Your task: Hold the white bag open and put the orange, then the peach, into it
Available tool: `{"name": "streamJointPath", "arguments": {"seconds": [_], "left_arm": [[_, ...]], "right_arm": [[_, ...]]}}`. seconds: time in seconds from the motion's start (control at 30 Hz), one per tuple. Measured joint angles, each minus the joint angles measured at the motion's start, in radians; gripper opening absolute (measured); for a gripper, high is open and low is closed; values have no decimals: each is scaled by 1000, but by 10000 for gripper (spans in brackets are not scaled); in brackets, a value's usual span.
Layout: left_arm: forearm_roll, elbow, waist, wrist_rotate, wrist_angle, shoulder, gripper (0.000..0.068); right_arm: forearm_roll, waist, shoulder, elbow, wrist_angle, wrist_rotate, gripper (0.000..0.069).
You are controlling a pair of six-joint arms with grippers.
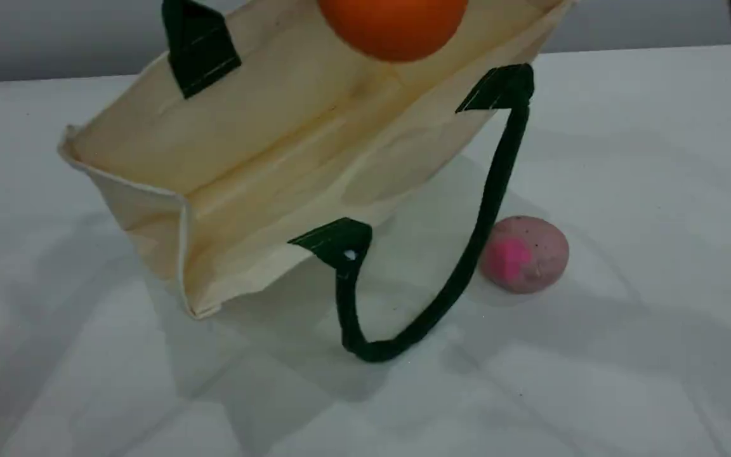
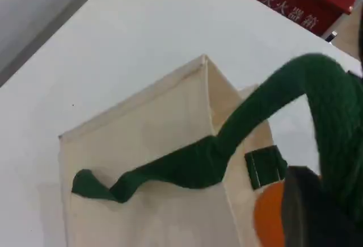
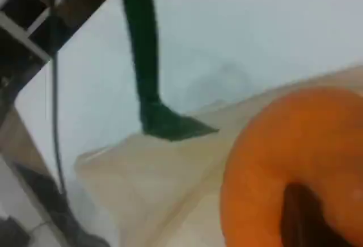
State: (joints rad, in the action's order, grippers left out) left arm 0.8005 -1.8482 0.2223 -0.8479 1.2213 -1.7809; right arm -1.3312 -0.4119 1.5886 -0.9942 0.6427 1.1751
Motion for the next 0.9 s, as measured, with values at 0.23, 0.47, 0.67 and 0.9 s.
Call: {"name": "streamJointPath", "arguments": {"seconds": [0.23, 0.47, 0.67, 0.9], "left_arm": [[11, 0, 0, 6, 0, 0, 60], [17, 0, 0, 17, 0, 0, 60], [18, 0, 0, 18, 0, 0, 60], [37, 0, 0, 19, 0, 0, 60]], "right_arm": [[-113, -84, 119, 0, -140, 92, 28], [-320, -109, 223, -1, -217, 249, 28], [-418, -109, 294, -30, -231, 394, 28], [-417, -109, 383, -110, -227, 394, 28]]}}
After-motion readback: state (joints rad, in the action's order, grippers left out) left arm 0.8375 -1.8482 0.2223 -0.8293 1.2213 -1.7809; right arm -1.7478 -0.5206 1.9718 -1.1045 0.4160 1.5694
